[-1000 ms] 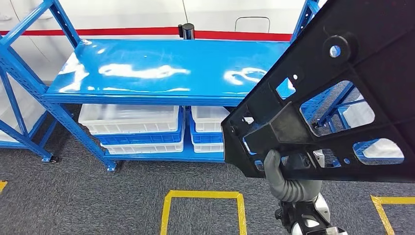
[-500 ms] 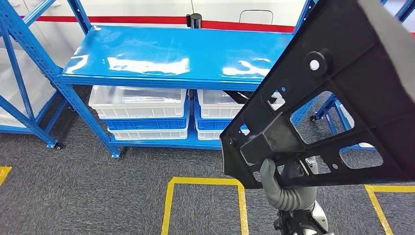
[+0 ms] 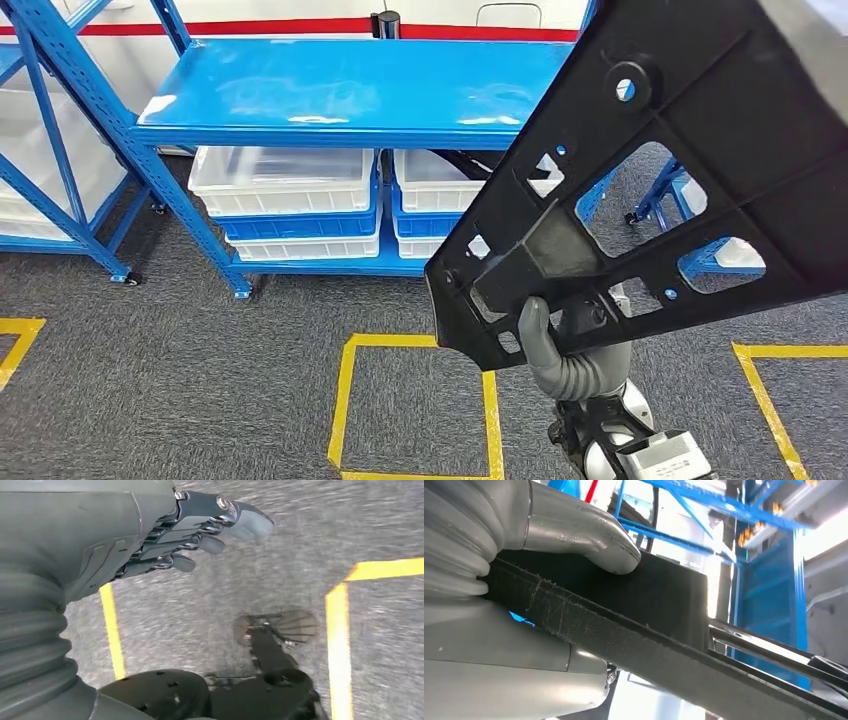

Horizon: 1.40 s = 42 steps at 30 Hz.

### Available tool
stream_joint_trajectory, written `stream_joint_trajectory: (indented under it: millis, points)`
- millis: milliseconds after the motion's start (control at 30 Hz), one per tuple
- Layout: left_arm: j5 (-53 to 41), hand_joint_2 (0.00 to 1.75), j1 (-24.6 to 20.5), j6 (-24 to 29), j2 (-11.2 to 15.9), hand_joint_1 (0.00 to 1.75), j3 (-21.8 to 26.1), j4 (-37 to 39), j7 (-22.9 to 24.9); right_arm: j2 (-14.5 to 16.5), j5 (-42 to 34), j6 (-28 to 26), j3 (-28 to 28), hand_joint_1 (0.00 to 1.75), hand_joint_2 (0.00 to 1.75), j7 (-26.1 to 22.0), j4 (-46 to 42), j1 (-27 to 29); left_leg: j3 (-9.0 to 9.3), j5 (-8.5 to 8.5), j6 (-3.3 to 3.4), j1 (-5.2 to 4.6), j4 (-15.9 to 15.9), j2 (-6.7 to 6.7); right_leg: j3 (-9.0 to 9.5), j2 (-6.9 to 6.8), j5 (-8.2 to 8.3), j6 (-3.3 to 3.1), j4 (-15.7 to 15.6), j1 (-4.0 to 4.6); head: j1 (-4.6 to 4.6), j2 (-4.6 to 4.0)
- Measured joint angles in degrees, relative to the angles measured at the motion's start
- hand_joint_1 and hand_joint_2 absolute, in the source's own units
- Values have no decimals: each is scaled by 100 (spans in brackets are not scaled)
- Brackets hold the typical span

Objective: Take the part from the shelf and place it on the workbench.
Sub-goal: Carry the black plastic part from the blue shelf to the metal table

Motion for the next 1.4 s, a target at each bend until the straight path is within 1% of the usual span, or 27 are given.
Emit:
stream_joint_trajectory:
  millis: [67,100,133,167,233,300,367,433,467,533,600,633,667,700,767,833,867,900,967,1000,1067,1133,1167,1200,1233,1333,1400]
  points:
    - [-23,175,19,10,60,0,15,-1,48,75,-123,-69,-14,175,175,-39,72,83,-147,-657,-37,12,713,-11,-146,-9,146,-58,8,1,-16,0]
    - [-43,175,24,12,87,0,15,-1,90,99,-171,-99,-27,175,175,-44,104,127,-192,-835,-62,17,1097,-16,-217,-12,213,-61,17,7,-19,0]
    - [-59,175,26,14,115,0,15,-1,137,117,-204,-123,-48,175,175,-45,136,172,-177,-864,-84,24,1375,-18,-296,-14,279,-54,34,11,-18,0]
    - [-66,175,26,14,140,0,16,-1,179,130,-221,-150,-73,175,175,-44,163,217,-72,-769,-101,34,1459,-17,-381,-16,334,-37,61,10,-19,0]
    - [-65,175,21,11,171,0,18,-2,236,150,-241,-204,-131,175,175,-34,195,302,431,-533,-129,67,1033,-18,-558,-16,411,7,155,-4,-20,0]
    - [-76,175,1,-1,173,0,19,-3,252,176,-232,-280,-203,175,175,-17,201,369,985,-611,-131,69,308,-45,-701,-17,456,64,264,7,-21,0]
    - [-98,175,-20,-21,158,0,18,-2,243,209,-128,-394,-283,175,175,1,199,419,1150,-736,-66,30,-35,-75,-784,-21,525,150,313,21,-14,0]
    - [-115,175,-22,-34,138,0,17,0,222,236,36,-507,-352,175,175,19,199,484,1050,-664,62,3,-64,-59,-834,-19,592,233,320,5,-7,0]
    - [-119,175,-23,-36,128,0,16,1,213,244,103,-545,-384,175,175,26,199,527,989,-603,136,-5,-69,-44,-888,-12,536,243,371,-3,-7,0]
    - [-127,175,-27,-37,118,0,17,1,196,251,156,-570,-429,175,175,42,200,595,809,-448,253,0,-85,-16,-1078,6,143,188,747,-13,12,0]
    - [-149,175,-30,-37,117,0,18,-1,169,255,159,-554,-463,175,175,44,200,620,606,-283,291,-10,-82,-7,-1270,16,-354,124,1427,-6,31,0]
    - [-162,175,-30,-37,117,0,17,-1,154,255,153,-533,-476,175,175,33,200,634,494,-198,290,-13,-80,-1,-1297,17,-476,137,1728,-6,30,0]
    - [-175,175,-31,-38,116,0,17,-1,142,255,152,-507,-488,175,175,7,199,653,385,-114,285,-16,-78,5,-1252,18,-483,179,1905,-5,31,0]
    - [-186,175,-31,-39,111,0,16,0,134,255,164,-478,-496,175,175,-38,197,678,275,-28,275,-16,-77,11,-1122,18,-396,239,1918,-5,31,0]
    - [-215,175,-33,-40,96,0,13,1,140,255,235,-444,-499,175,175,-163,177,719,83,138,237,-13,-73,13,-585,17,-179,317,1389,-4,32,0]
    - [-236,175,-34,-61,82,0,10,0,134,257,332,-435,-499,175,175,-258,137,750,-26,281,166,-22,-80,10,48,18,-265,249,519,25,19,0]
    - [-237,175,-34,-76,80,0,10,-1,114,256,374,-435,-499,175,175,-283,117,768,-31,343,124,-20,-98,10,214,22,-345,191,242,45,17,-1]
    - [-237,175,-32,-91,79,0,10,-1,90,256,409,-435,-501,175,175,-299,101,789,-15,407,75,-14,-139,11,272,26,-391,132,100,71,16,-2]
    - [-236,175,-30,-98,80,0,12,-1,51,255,453,-436,-502,175,175,-318,83,823,17,474,-14,18,-216,12,201,31,-286,32,90,64,24,-3]
    - [-236,175,-27,-98,80,0,12,-1,44,256,462,-436,-502,175,175,-321,80,835,0,369,-45,29,-175,9,170,31,-222,-22,77,47,19,-2]
    - [-236,175,-25,-98,79,0,13,1,37,258,475,-435,-501,175,175,-324,74,865,-130,-168,-83,42,287,3,81,28,-100,-103,67,14,-8,-2]
    - [-236,175,-23,-101,76,0,13,2,32,258,502,-431,-503,175,175,-332,69,893,-296,-664,-124,42,1060,-2,-19,22,-15,-138,77,29,-26,-2]
    - [-236,175,-22,-101,75,0,12,2,31,258,523,-427,-503,175,175,-336,69,903,-311,-738,-138,43,1338,-3,-57,20,16,-132,82,37,-26,-2]
    - [-236,175,-22,-100,75,0,12,2,31,257,546,-422,-504,175,175,-339,69,911,-233,-717,-144,43,1424,-3,-79,20,41,-121,88,42,-27,-2]
    - [-236,175,-23,-97,75,0,12,2,31,257,569,-417,-504,175,175,-340,69,918,-32,-624,-141,44,1267,-2,-87,22,58,-105,95,43,-28,-2]
    - [-236,175,-32,-89,70,0,12,1,24,257,622,-406,-503,175,175,-339,66,922,787,-425,-74,33,172,-14,-130,19,75,-65,139,59,-24,-2]
    - [-236,175,-33,-87,57,0,12,2,13,256,641,-401,-503,175,175,-338,62,918,920,-457,-20,12,-107,-23,-182,14,87,-33,167,87,-19,-2]
